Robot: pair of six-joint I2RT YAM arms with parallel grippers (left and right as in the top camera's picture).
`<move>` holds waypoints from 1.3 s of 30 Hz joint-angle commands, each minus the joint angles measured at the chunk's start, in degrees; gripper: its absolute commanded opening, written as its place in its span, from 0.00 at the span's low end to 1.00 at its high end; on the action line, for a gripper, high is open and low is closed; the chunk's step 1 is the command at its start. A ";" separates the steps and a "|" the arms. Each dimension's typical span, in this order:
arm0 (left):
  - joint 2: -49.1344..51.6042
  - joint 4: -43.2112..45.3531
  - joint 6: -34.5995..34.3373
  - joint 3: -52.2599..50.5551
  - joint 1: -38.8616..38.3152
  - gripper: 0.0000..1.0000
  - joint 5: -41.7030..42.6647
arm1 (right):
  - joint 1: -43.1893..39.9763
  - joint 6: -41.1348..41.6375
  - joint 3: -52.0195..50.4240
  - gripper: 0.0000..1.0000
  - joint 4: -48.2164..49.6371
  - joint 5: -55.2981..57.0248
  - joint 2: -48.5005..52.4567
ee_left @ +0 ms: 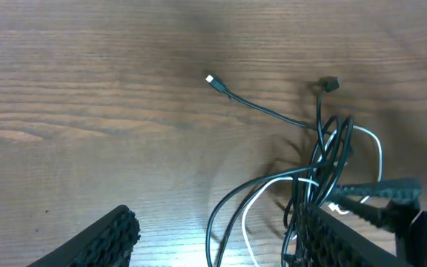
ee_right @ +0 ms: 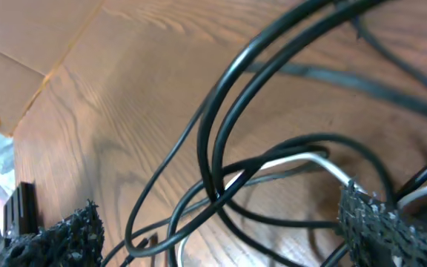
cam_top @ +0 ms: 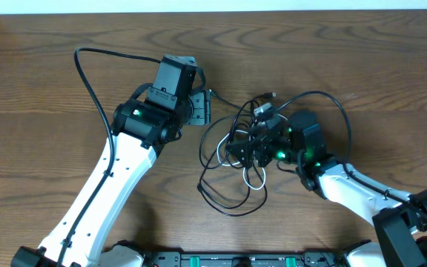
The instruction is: Untangle cables
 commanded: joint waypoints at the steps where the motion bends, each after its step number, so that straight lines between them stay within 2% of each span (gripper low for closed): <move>1: 0.39 -0.35 -0.13 1.09 0.35 0.70 -0.68 | 2.14 -1.09 0.28 0.99 -1.01 5.35 0.26; 6: 0.39 -0.37 -0.11 1.09 0.35 0.70 -0.70 | 3.67 -1.84 0.28 0.99 -2.34 14.56 0.26; 14: 0.39 -0.39 -0.11 1.09 0.35 0.70 -0.70 | 3.13 -2.58 0.28 0.94 -3.56 15.56 0.26; 15: 0.39 -0.39 -0.11 1.09 0.35 0.70 -0.70 | 2.84 -2.58 0.28 0.92 -3.80 15.56 0.26; 18: 0.39 -0.37 -0.11 1.09 0.35 0.70 -0.70 | 1.60 -2.58 0.28 0.76 -5.44 15.65 0.26; 19: 0.39 -0.37 -0.11 1.09 0.35 0.70 -0.70 | 1.01 -2.58 0.28 0.74 -6.01 15.65 0.26; 27: 0.39 -0.35 -0.11 1.09 0.35 0.70 -0.70 | 0.39 -2.60 0.28 0.73 -8.15 18.47 0.26; 30: 0.39 -0.33 -0.11 1.09 0.35 0.70 -0.68 | 1.11 -2.62 0.28 0.63 -7.93 18.45 1.11; 39: 0.39 0.04 -0.11 1.09 0.35 0.70 -0.68 | 2.10 -2.54 0.28 0.52 -4.44 17.97 4.74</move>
